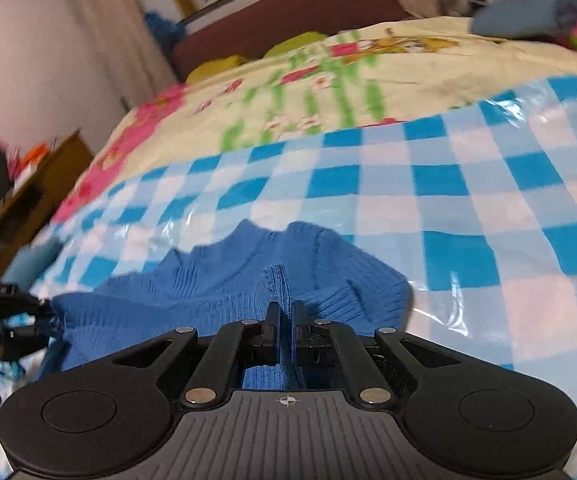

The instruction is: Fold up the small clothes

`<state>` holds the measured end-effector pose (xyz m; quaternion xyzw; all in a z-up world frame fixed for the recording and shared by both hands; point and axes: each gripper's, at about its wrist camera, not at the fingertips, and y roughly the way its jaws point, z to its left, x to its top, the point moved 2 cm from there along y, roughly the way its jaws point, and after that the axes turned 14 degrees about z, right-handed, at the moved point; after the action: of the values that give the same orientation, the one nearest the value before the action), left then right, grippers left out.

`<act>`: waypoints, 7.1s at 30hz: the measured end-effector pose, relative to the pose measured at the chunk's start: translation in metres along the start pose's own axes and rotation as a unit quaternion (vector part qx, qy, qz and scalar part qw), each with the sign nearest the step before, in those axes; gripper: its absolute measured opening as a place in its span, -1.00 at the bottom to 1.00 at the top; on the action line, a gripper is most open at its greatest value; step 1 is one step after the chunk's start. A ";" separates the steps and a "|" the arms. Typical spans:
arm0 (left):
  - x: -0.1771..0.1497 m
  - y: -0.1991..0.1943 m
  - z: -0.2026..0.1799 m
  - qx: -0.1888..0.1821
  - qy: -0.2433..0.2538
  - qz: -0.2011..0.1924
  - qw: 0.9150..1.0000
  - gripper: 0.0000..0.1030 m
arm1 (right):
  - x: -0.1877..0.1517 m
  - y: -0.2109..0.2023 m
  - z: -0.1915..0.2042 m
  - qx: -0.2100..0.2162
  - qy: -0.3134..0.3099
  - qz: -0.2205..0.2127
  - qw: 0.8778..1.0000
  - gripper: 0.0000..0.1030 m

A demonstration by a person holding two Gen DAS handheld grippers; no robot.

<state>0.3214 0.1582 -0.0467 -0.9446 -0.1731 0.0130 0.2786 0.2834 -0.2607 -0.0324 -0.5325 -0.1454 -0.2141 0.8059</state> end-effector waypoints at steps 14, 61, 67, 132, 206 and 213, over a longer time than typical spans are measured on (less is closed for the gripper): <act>-0.030 -0.021 -0.028 0.113 0.114 0.011 0.987 -0.05 | 0.020 0.016 -0.024 -0.003 0.054 -0.008 0.998 -0.75; -0.036 0.003 -0.031 0.262 0.178 -0.039 0.947 -0.67 | 0.022 0.003 -0.014 0.010 0.016 -0.003 1.000 -0.89; -0.034 -0.010 -0.027 0.247 0.164 -0.070 0.952 -0.78 | 0.025 -0.019 -0.032 0.018 0.047 -0.047 0.998 -0.89; -0.175 -0.029 0.014 0.215 0.149 -0.077 0.962 -0.06 | -0.032 0.131 0.282 -0.077 -0.226 0.176 0.955 0.44; -0.189 0.064 -0.109 0.243 0.329 -0.151 0.900 0.34 | 0.035 -0.010 0.132 0.079 -0.096 0.095 0.988 -0.75; -0.225 0.167 -0.135 0.248 0.414 -0.032 0.875 0.27 | 0.024 -0.025 -0.004 0.069 0.031 0.057 0.995 -0.77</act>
<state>0.1796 -0.1187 -0.0375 -0.7571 -0.0633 -0.3462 0.5503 0.2915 -0.2774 -0.0033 -0.4762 -0.1039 -0.1738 0.8557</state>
